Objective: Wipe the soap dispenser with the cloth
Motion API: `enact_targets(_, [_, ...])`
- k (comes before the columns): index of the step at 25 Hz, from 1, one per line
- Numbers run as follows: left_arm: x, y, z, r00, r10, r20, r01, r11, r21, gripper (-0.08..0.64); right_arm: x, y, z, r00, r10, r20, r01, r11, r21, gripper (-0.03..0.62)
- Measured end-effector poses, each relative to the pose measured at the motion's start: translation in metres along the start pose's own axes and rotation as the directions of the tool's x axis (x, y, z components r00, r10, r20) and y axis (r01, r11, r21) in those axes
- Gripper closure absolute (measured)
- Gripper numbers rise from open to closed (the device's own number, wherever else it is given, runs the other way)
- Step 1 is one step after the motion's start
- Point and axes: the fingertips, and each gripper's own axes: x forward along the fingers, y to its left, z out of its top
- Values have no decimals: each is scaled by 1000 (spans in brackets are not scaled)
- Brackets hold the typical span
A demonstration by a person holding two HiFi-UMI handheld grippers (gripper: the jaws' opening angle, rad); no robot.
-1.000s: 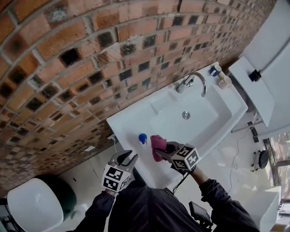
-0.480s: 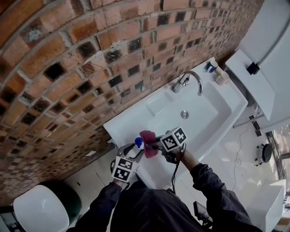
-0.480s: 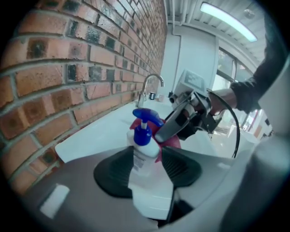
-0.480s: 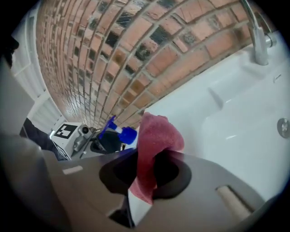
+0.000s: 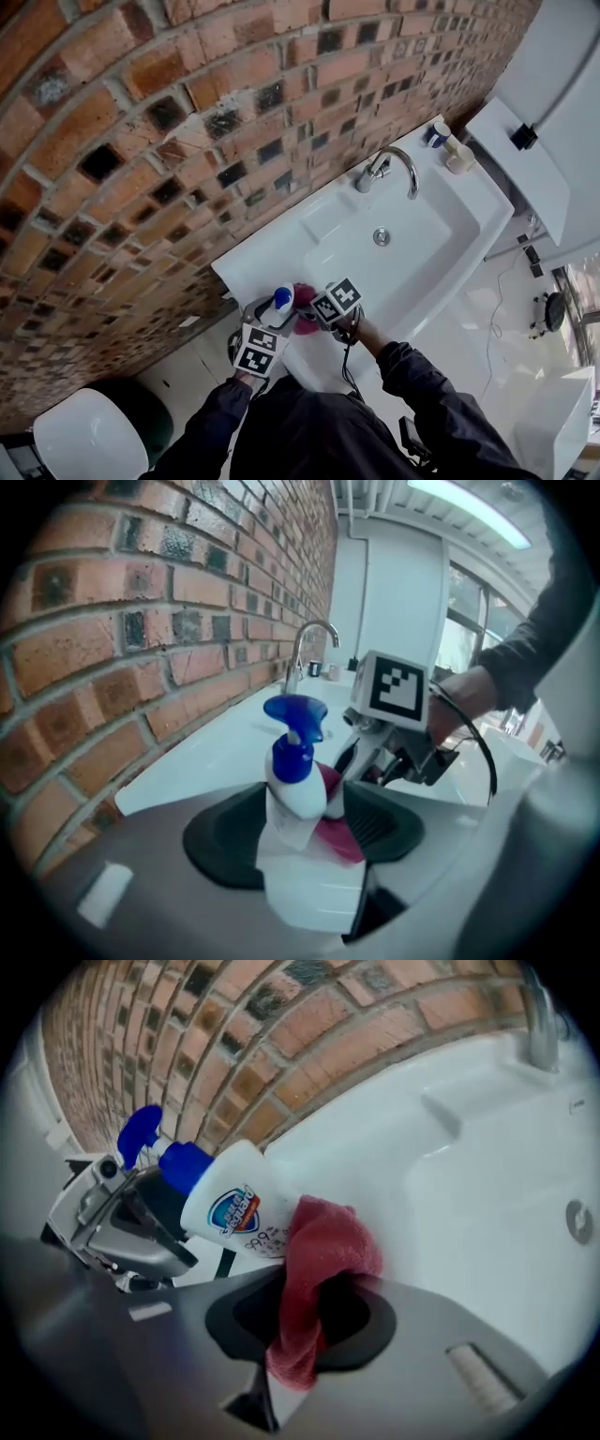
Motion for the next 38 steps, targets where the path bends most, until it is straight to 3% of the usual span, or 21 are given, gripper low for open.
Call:
enact_targets(3, [8, 4, -1, 1000, 10, -16, -9, 1000, 18, 287, -4, 12, -1, 997, -60, -40, 52, 985, -164, 523])
enact_targets(5, [14, 6, -2, 999, 15, -28, -14, 999, 42, 288, -9, 25, 1, 998, -54, -33, 45, 975, -217, 523])
enact_targets(10, [18, 11, -1, 1000, -6, -29, 9, 995, 99, 331, -37, 38, 0, 999, -41, -7, 38, 967, -250, 523])
enact_targets(13, [15, 8, -3, 997, -75, -32, 79, 983, 164, 337, -62, 35, 9, 999, -26, 43, 35, 974, -222, 523])
enact_targets(15, [14, 2, -7, 989, -142, -47, 149, 962, 227, 339, -78, 31, 19, 996, -24, 83, 43, 971, -235, 523])
enact_targets(17, [11, -4, -11, 975, -211, -67, 221, 932, 287, 339, -93, 37, 33, 994, -24, 107, 56, 948, -312, 523])
enact_targets(20, [7, -11, -16, 955, -281, -95, 296, 889, 349, 339, -101, 45, 44, 995, -53, 82, 86, 876, -475, 523])
enact_targets(23, [5, -16, -19, 941, -322, -104, 337, 868, 365, 341, -88, 50, 38, 998, -56, 18, 56, 808, -587, 523])
enact_targets(26, [4, -18, -21, 934, -342, -107, 357, 857, 372, 341, -65, 44, 23, 996, -70, -58, 17, 777, -629, 523])
enact_targets(30, [4, -19, -22, 928, -358, -104, 370, 851, 373, 341, -34, 24, 6, 984, -114, -137, 3, 779, -628, 523])
enact_targets(34, [4, -19, -22, 926, -362, -103, 373, 847, 378, 341, -15, 9, -7, 957, -205, -204, 14, 738, -675, 522])
enact_targets(38, [4, -19, -23, 936, -336, -107, 351, 859, 373, 337, -27, 2, -5, 938, -269, -221, 37, 708, -706, 522])
